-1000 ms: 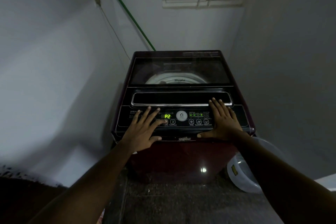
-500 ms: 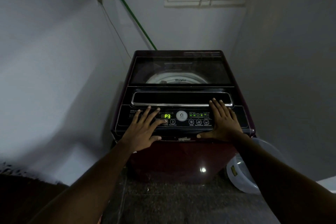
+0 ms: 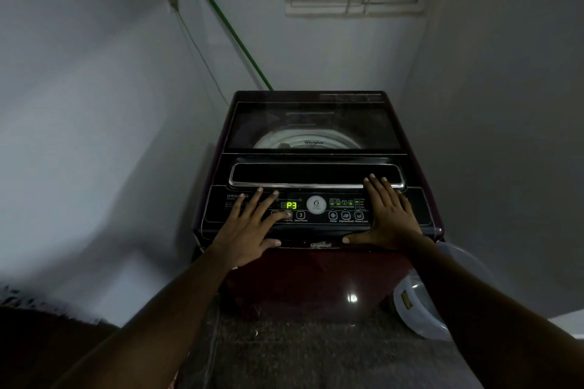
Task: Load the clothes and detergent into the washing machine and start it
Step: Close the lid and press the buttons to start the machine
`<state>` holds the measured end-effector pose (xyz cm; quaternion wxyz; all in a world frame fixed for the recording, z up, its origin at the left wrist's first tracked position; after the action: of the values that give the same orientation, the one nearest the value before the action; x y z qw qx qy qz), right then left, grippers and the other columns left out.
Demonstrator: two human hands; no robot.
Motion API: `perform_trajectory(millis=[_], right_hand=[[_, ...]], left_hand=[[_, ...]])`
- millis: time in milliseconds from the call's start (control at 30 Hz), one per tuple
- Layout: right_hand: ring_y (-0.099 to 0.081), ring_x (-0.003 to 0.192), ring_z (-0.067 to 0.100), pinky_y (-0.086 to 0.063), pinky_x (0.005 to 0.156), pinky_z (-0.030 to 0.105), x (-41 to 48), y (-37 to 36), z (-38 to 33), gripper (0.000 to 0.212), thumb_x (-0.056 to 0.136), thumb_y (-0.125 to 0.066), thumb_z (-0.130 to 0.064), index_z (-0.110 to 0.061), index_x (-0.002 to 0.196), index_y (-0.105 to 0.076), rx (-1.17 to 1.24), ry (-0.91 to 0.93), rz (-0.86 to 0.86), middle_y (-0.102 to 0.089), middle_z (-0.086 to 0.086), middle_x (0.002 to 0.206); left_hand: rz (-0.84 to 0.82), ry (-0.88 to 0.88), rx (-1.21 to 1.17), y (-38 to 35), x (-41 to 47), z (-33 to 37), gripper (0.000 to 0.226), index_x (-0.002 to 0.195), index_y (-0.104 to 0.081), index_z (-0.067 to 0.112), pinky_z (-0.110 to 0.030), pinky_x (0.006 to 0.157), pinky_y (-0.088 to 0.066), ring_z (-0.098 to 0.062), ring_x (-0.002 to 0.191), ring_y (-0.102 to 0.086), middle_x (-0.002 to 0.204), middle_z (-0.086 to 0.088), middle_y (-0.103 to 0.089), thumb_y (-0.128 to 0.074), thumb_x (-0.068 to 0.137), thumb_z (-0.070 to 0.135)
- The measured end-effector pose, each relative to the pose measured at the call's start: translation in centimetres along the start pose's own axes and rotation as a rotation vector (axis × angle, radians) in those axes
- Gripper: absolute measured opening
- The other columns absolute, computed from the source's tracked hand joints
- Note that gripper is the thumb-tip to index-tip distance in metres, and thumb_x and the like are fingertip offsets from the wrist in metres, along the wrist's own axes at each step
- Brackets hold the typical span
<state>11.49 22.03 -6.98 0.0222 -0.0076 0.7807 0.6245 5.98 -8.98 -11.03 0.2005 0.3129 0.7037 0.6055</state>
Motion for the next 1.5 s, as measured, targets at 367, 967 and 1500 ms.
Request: perform_trajectory(millis=[367,967,1500], right_hand=[[0.023,0.144,0.009,0.006,0.119,0.042,0.2,0.1,0.0,0.148,0.038,-0.048,-0.099,-0.026,0.152,0.012,0.007,-0.007,-0.001,0.017,-0.010,0.159],[0.022,0.144,0.009,0.004,0.120,0.043,0.0,0.0,0.0,0.148,0.038,-0.046,-0.100,-0.025,0.152,0.011,-0.001,-0.009,0.006,0.017,-0.011,0.159],[0.023,0.144,0.010,0.003,0.120,0.044,0.1,0.1,0.1,0.149,0.037,-0.046,-0.101,-0.024,0.152,0.012,0.002,-0.012,-0.009,0.019,-0.011,0.159]], left_hand=[[0.018,0.129,-0.255,1.3,0.3,0.4,0.088,0.145,-0.032,0.030,-0.054,0.121,-0.008,-0.022,0.152,-0.009,0.162,0.004,-0.019,-0.030,0.078,0.087],[0.058,0.204,-0.069,0.6,-0.4,4.4,0.056,0.146,-0.030,0.039,-0.071,0.107,-0.025,-0.041,0.144,-0.030,0.157,-0.015,-0.031,-0.024,0.094,0.061],[-0.025,0.225,-0.072,1.9,0.0,4.6,0.058,0.145,-0.029,0.041,-0.072,0.105,-0.028,-0.042,0.143,-0.029,0.156,-0.019,-0.031,-0.040,0.091,0.059]])
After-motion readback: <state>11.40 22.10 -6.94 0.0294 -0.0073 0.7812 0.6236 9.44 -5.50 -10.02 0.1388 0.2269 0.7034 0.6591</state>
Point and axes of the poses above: each hand's wrist, its own x-axis towards the middle knuckle, its own y-axis out of the back of the hand, z = x × y, the point moved 3 cm from there along x, towards the middle knuckle
